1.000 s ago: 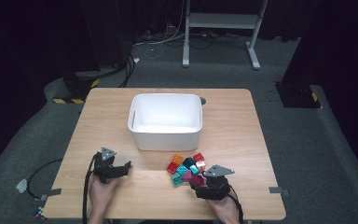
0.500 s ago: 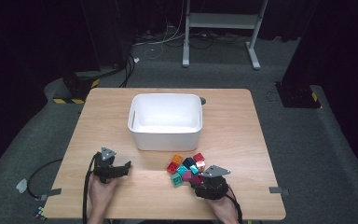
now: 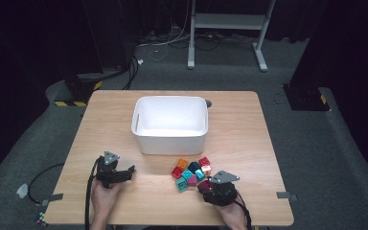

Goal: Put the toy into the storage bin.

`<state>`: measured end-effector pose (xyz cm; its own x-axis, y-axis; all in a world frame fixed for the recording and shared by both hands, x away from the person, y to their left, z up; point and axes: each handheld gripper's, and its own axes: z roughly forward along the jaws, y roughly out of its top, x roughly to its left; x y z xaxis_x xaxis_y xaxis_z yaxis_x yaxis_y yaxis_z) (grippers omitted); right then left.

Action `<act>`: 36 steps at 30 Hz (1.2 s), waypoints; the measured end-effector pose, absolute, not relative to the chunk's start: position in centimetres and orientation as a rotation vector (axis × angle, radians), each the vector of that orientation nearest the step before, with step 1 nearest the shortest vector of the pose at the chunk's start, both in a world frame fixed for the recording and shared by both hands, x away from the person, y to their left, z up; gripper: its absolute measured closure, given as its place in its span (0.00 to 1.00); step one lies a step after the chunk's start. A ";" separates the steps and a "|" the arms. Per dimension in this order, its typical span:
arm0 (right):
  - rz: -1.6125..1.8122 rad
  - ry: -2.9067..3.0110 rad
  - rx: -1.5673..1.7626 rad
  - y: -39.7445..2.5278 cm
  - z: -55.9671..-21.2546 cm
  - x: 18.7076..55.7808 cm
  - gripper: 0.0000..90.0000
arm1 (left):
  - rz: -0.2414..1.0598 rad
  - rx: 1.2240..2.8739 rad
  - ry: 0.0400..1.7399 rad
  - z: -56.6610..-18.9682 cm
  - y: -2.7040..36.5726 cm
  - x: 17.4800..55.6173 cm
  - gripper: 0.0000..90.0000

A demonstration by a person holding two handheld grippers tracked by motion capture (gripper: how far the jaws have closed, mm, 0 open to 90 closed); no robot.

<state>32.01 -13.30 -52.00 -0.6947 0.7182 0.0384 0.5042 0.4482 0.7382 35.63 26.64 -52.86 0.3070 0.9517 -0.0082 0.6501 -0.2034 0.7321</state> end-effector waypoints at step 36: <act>1.187 2.400 1.018 -16.2 -46.4 33.6 0.52 | 0.608 1.939 1.419 -52.9 26.7 35.6 0.15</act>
<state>33.56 -16.20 -46.43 -0.7143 0.6973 0.0595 0.4706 0.4156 0.7783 35.62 26.66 -52.86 0.3063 0.9519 -0.0093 0.6498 -0.2020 0.7328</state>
